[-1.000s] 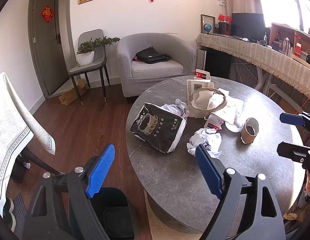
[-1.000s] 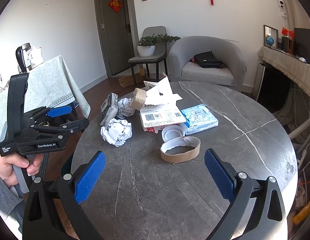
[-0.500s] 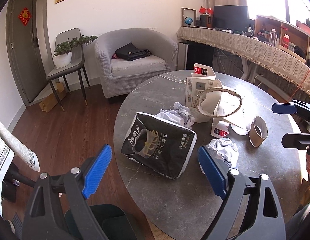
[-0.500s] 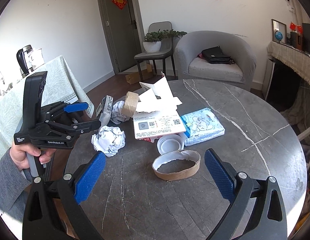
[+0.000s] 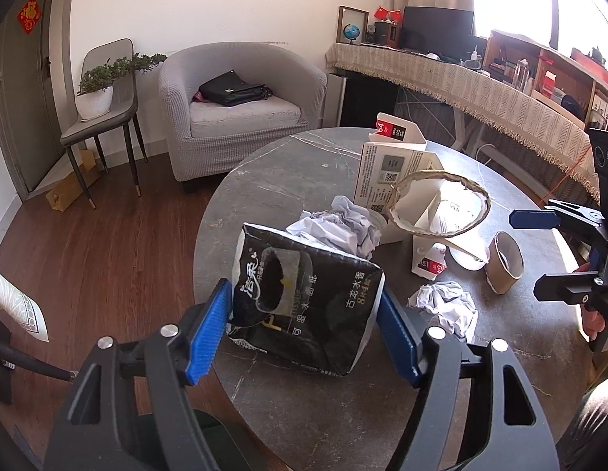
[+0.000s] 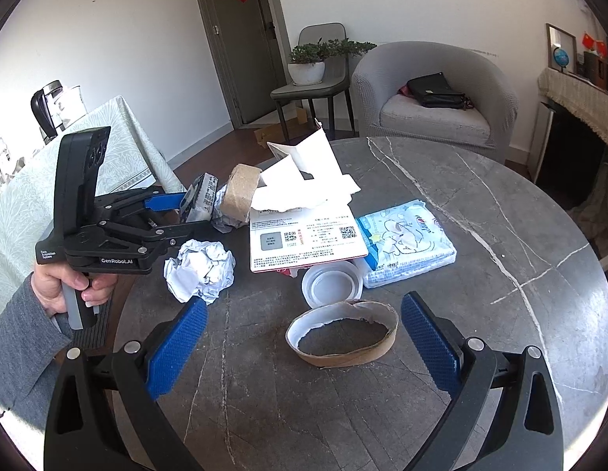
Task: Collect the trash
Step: 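Grasp the black snack bag with the left tool while the right tool grasps a crumpled paper ball, then carry the bag and paper ball to the green bin and open both tools, then grasp crumpled white paper with the left tool while the right tool grasps the tape roll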
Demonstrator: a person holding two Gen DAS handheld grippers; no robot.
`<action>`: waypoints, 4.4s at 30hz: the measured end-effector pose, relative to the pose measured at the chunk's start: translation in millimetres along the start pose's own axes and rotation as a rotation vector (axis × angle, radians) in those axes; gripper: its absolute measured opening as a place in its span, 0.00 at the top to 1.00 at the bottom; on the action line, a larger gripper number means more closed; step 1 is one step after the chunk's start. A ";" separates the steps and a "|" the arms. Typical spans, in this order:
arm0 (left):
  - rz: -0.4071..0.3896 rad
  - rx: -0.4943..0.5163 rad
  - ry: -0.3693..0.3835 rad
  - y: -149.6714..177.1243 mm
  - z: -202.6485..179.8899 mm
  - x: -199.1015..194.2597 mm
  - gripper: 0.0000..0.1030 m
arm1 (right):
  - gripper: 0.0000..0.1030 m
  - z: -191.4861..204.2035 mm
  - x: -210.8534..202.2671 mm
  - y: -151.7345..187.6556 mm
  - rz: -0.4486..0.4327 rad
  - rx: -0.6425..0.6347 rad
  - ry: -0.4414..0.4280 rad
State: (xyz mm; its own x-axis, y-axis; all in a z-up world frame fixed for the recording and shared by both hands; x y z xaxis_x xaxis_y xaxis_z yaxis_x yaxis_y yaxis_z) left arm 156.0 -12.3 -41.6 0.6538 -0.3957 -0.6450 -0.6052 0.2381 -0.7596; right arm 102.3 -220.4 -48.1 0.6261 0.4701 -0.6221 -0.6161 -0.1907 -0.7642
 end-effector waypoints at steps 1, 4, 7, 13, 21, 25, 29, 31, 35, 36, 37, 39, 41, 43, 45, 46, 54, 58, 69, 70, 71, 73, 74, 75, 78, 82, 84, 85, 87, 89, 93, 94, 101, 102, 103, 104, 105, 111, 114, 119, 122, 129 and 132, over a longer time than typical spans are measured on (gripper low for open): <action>-0.001 -0.003 0.002 0.4 0.8 -1.1 0.32 | 0.03 0.2 -1.7 -0.6 -0.006 0.001 -0.004; -0.009 -0.021 0.005 1.5 2.0 -7.1 0.41 | 0.03 3.5 -7.9 -3.3 -0.036 0.008 -0.018; -0.022 -0.043 0.010 2.2 1.1 -13.9 0.47 | 0.03 15.5 -9.5 -8.1 -0.050 -0.003 -0.053; 0.007 -0.047 0.013 7.3 -6.4 -14.6 0.51 | 0.08 49.4 0.7 -16.1 -0.032 -0.040 -0.122; -0.001 -0.060 0.030 10.2 -7.7 -25.2 0.79 | 0.19 79.3 21.1 -14.3 0.056 -0.090 -0.112; -0.003 -0.065 0.028 12.7 -8.8 -33.1 0.83 | 0.23 81.1 26.5 -13.0 0.068 -0.065 -0.086; -0.015 -0.072 0.015 13.9 -8.2 -39.1 0.87 | 0.28 85.8 35.1 -12.8 0.085 -0.059 -0.049; -0.025 -0.087 0.011 13.6 -6.1 -43.3 0.88 | 0.31 89.8 39.4 -13.3 0.088 -0.068 -0.020; -0.047 -0.129 0.022 12.9 3.0 -52.9 0.89 | 0.33 91.8 48.2 -16.2 0.098 -0.058 -0.001; -0.052 -0.135 0.021 13.2 4.7 -55.2 0.89 | 0.35 93.4 49.4 -15.6 0.094 -0.056 0.012; -0.057 -0.140 0.019 13.1 6.5 -57.5 0.89 | 0.35 92.9 51.0 -16.0 0.091 -0.053 0.025; -0.065 -0.152 0.021 13.1 10.5 -62.3 0.90 | 0.35 90.8 55.5 -16.2 0.098 -0.048 0.057; -0.073 -0.164 0.020 14.8 15.6 -67.0 0.90 | 0.39 90.5 61.1 -15.9 0.112 -0.049 0.077; -0.079 -0.170 0.014 19.2 22.1 -72.5 0.90 | 0.49 90.9 65.0 -15.0 0.121 -0.051 0.099; -0.081 -0.173 0.000 23.5 28.5 -77.6 0.90 | 0.52 91.3 65.1 -16.9 0.115 -0.041 0.094; -0.082 -0.176 -0.005 25.2 32.1 -80.6 0.90 | 0.52 91.1 65.7 -18.6 0.108 -0.035 0.084; -0.062 -0.215 -0.054 47.7 69.4 -101.8 0.90 | 0.52 121.8 68.2 -33.6 0.031 -0.036 -0.028; -0.023 -0.245 -0.081 62.2 86.9 -104.3 0.90 | 0.52 142.4 76.7 -41.0 0.033 -0.049 -0.069; 0.153 -0.298 -0.142 119.4 127.8 -86.7 0.90 | 0.52 191.7 107.2 -55.0 0.058 -0.081 -0.150; 0.173 -0.300 -0.146 124.6 131.4 -85.1 0.90 | 0.52 194.7 110.1 -55.6 0.062 -0.085 -0.156; 0.191 -0.303 -0.152 129.5 135.0 -83.7 0.90 | 0.52 199.2 112.8 -55.3 0.066 -0.089 -0.162; 0.219 -0.313 -0.151 139.0 142.0 -82.2 0.90 | 0.52 206.6 119.4 -55.6 0.077 -0.093 -0.172; 0.233 -0.318 -0.153 142.9 145.1 -81.5 0.90 | 0.52 210.3 121.7 -54.5 0.084 -0.097 -0.178; 0.245 -0.322 -0.156 146.3 148.1 -80.8 0.90 | 0.52 213.3 125.0 -54.0 0.090 -0.104 -0.180; 0.280 -0.344 -0.144 155.8 155.3 -78.1 0.89 | 0.52 225.6 134.5 -54.5 0.107 -0.125 -0.187; 0.340 -0.335 -0.157 166.9 154.7 -70.8 0.83 | 0.52 238.9 146.1 -53.2 0.130 -0.135 -0.192; 0.337 -0.341 -0.163 171.5 158.2 -70.9 0.70 | 0.52 242.0 152.1 -51.6 0.144 -0.137 -0.189; 0.337 -0.346 -0.162 172.7 160.6 -71.5 0.68 | 0.52 242.8 155.4 -50.8 0.152 -0.138 -0.187; 0.335 -0.355 -0.168 174.1 165.4 -74.8 0.67 | 0.52 244.9 161.5 -49.8 0.166 -0.137 -0.181; 0.322 -0.359 -0.172 173.2 168.9 -80.1 0.67 | 0.52 246.7 166.7 -48.7 0.178 -0.136 -0.177; 0.288 -0.366 -0.190 169.2 173.3 -92.7 0.66 | 0.52 251.9 175.9 -44.6 0.199 -0.139 -0.178; 0.278 -0.369 -0.195 168.4 175.6 -96.7 0.66 | 0.52 253.6 178.3 -44.0 0.204 -0.142 -0.178; 0.191 -0.387 -0.224 159.2 187.2 -128.1 0.67 | 0.52 270.8 200.6 -32.5 0.267 -0.163 -0.179; 0.177 -0.392 -0.226 157.2 188.1 -132.8 0.67 | 0.52 273.8 203.5 -30.6 0.275 -0.166 -0.181; 0.161 -0.395 -0.230 155.2 189.5 -137.5 0.67 | 0.52 276.6 206.5 -28.7 0.282 -0.169 -0.183; 0.143 -0.396 -0.234 152.5 190.3 -142.6 0.67 | 0.52 278.9 209.1 -26.7 0.290 -0.172 -0.185; 0.127 -0.399 -0.239 149.3 190.6 -147.3 0.67 | 0.52 280.7 211.7 -24.8 0.299 -0.174 -0.186; 0.033 -0.415 -0.255 130.4 191.2 -174.4 0.69 | 0.51 292.5 227.4 -3.9 0.380 -0.207 -0.192; -0.001 -0.413 -0.256 119.7 189.1 -183.4 0.74 | 0.51 298.0 232.9 7.3 0.417 -0.235 -0.194; -0.040 -0.418 -0.242 106.8 186.1 -190.2 0.74 | 0.44 307.1 239.6 23.2 0.475 -0.277 -0.208; -0.048 -0.418 -0.241 103.4 184.4 -190.0 0.74 | 0.31 308.6 238.5 25.3 0.471 -0.279 -0.191; -0.078 -0.409 -0.243 93.8 179.1 -192.6 0.74 | 0.31 303.5 223.6 15.9 0.435 -0.265 -0.219; -0.102 -0.405 -0.243 87.7 174.8 -197.6 0.74 | 0.31 299.1 211.7 7.1 0.397 -0.250 -0.225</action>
State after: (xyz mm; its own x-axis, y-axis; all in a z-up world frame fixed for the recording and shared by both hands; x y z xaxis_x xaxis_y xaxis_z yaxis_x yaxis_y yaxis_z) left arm 53.2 241.8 4.6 0.7770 -0.1692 -0.6064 -0.6292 -0.1747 -0.7574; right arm 87.6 135.5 -134.3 0.2317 0.4880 -0.8416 -0.6349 -0.5796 -0.5109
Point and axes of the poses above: each gripper's, at about its wrist camera, not at the fingertips, and x roughly the way its jaws point, z to its left, y to its underside, the point moved 1 cm from there along x, roughly the way its jaws point, and after that the axes turned 1 degree about -z, right-handed, at the moved point
